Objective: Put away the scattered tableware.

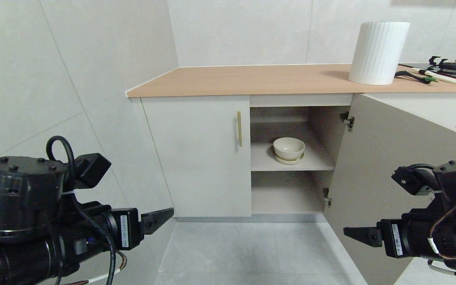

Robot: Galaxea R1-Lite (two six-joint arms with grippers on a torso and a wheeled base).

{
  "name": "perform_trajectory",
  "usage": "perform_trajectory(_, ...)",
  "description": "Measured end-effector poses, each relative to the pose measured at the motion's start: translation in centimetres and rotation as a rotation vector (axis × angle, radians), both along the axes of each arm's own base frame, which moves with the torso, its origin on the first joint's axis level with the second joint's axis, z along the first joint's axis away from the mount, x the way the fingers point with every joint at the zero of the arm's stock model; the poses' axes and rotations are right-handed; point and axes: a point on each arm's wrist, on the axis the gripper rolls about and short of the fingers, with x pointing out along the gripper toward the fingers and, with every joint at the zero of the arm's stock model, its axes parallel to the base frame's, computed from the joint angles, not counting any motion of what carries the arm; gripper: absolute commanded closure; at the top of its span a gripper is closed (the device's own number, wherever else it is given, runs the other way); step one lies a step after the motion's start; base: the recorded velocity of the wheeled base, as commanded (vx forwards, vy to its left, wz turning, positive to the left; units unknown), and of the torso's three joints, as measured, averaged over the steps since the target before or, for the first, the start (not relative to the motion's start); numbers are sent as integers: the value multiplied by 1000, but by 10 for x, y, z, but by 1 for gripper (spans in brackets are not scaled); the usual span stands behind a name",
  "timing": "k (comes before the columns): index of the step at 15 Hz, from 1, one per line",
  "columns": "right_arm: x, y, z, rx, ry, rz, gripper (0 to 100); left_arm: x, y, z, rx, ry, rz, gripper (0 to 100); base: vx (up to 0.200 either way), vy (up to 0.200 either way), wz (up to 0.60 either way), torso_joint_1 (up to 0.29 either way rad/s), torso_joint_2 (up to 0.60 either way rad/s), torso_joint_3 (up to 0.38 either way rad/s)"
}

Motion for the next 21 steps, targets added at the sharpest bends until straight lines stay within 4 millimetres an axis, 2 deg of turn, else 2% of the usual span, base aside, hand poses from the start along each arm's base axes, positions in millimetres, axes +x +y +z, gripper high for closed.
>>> perform_trajectory(12, -2, -6, 0, -7, 11, -19, 0, 1, 0, -1, 2, 6, -1, 0, 0, -200, 0, 3, 2, 3)
perform_trajectory(15, -4, -8, -1, -27, 43, -27, 0, 1, -1, -2, 3, 8, -2, 0, 0, 0, 0, 0, 0, 0)
perform_trajectory(18, -2, -22, 1, -102, 93, -91, 0, 1, 0, -2, 5, 9, 1, 0, 0, 0, 0, 0, 0, 0)
perform_trajectory(21, 5, -50, 10, -166, 107, -186, 0, 1, -1, -2, 3, 9, -1, 0, 0, 0, 0, 0, 0, 0)
